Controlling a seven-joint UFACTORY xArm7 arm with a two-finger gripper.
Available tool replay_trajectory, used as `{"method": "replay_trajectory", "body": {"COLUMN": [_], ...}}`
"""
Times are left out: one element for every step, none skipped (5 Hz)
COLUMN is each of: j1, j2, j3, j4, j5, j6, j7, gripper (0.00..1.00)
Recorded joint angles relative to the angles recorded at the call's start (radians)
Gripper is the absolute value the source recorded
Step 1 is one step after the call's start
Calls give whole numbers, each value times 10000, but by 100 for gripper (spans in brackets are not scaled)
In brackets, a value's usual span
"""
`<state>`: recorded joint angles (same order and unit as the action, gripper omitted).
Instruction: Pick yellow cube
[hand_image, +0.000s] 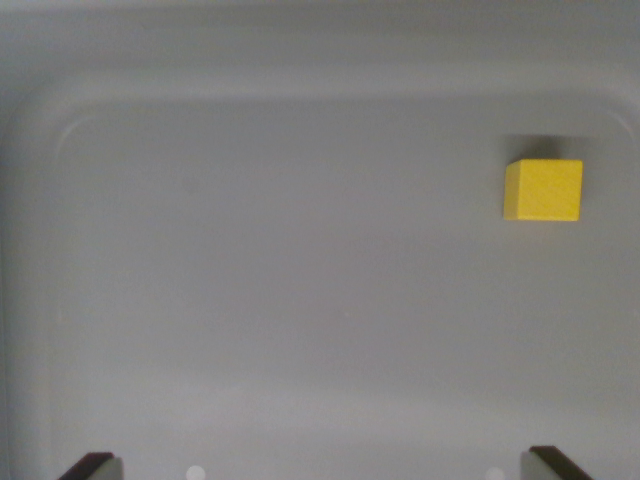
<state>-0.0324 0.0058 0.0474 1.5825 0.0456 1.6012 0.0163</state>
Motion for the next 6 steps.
{"method": "replay_trajectory", "body": {"j1": [0, -1, -1, -17, -17, -50], "j2": [0, 3, 3, 57, 57, 166], "j3": [0, 0, 0, -9, -9, -25], "j4": [0, -1, -1, -19, -19, -54], "j5": [0, 0, 0, 5, 5, 14], "j6": [0, -4, -4, -68, -68, -199], "j7": [0, -2, -2, -32, -32, -94], "gripper": [0, 0, 0, 0, 0, 0]}}
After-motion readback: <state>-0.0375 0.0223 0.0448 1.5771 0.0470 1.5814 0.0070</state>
